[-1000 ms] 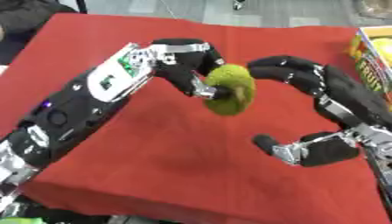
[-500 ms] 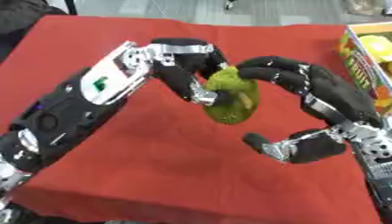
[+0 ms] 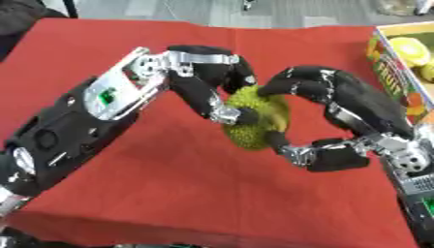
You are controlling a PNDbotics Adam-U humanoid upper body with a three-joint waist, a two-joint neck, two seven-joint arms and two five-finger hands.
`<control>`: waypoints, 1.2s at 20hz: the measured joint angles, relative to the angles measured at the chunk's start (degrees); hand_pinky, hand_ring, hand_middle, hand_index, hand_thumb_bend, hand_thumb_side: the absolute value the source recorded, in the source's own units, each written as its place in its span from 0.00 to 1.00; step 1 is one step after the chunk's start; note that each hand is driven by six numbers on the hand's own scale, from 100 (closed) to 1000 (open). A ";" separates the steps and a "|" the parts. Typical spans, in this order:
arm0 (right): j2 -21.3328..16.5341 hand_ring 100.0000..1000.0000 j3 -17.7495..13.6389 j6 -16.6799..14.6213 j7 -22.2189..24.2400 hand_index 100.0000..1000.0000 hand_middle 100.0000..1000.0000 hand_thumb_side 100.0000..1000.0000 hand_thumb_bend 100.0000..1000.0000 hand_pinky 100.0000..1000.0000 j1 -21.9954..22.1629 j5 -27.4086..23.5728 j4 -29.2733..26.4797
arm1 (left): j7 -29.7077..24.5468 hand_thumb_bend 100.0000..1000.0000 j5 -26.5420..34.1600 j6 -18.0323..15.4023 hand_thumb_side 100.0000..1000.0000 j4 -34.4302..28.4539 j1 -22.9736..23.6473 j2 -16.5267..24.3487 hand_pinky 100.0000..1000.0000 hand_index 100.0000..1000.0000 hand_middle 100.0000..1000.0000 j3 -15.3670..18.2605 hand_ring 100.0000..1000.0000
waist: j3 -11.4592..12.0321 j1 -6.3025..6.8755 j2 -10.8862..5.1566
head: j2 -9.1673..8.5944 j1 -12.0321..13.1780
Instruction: Pick up the objects with one hand, pass them to the other hand, and then place them into the box on the other side of the table.
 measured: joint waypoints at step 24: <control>-1.25 0.52 -1.80 4.22 -8.83 0.44 0.28 0.00 0.00 0.63 0.66 2.78 0.00 | -0.69 0.83 1.80 -4.72 0.52 -0.60 1.37 3.00 0.67 0.62 0.55 5.83 0.58 | 1.51 -0.06 -0.92 | 0.01 -4.41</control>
